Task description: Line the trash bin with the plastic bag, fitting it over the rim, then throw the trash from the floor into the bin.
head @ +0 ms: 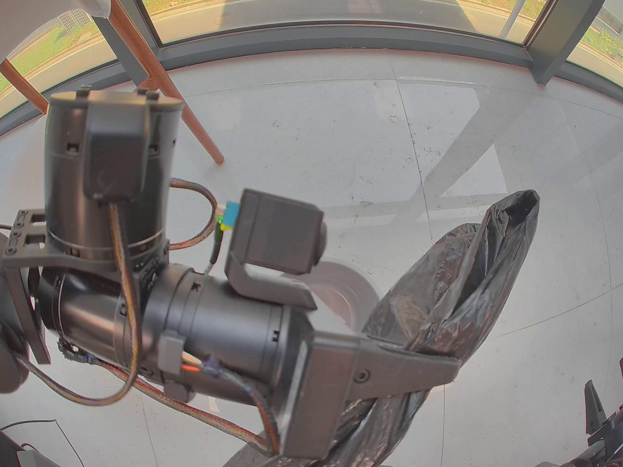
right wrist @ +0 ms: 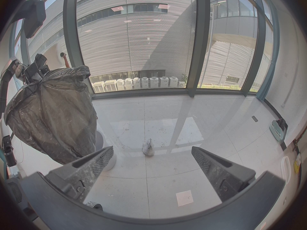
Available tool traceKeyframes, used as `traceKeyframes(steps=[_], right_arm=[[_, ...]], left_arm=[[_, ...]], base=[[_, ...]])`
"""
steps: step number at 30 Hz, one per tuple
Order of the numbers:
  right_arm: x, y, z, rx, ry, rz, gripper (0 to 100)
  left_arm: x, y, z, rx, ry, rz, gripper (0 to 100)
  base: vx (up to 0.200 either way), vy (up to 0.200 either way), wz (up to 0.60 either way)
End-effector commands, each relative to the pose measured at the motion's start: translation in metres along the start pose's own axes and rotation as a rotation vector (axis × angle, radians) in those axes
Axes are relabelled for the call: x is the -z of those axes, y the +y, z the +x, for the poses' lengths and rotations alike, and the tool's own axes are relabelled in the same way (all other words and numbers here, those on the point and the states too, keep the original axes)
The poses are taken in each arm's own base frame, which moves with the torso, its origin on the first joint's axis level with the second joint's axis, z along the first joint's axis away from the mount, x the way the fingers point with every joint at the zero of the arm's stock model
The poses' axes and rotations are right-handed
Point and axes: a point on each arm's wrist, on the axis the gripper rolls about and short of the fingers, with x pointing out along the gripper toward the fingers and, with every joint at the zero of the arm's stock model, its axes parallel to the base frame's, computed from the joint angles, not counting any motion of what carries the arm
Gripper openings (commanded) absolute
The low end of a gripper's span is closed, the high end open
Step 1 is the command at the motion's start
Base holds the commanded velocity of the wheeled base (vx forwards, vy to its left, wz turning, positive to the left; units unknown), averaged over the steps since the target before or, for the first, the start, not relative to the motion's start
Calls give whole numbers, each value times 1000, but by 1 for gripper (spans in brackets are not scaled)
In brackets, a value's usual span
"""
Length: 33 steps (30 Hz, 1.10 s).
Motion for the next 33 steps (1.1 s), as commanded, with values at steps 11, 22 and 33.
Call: traceKeyframes(steps=[11, 22, 33], right_arm=[[5, 0, 0, 0, 0, -2, 100], [5, 0, 0, 0, 0, 0, 100], [5, 0, 0, 0, 0, 0, 100]], left_arm=[[1, 26, -18, -100, -32, 97, 0], [12, 56, -6, -149, 33, 129, 0], [5, 71, 10, -154, 49, 124, 0]], base=[[0, 0, 0], [0, 0, 0], [0, 0, 0]])
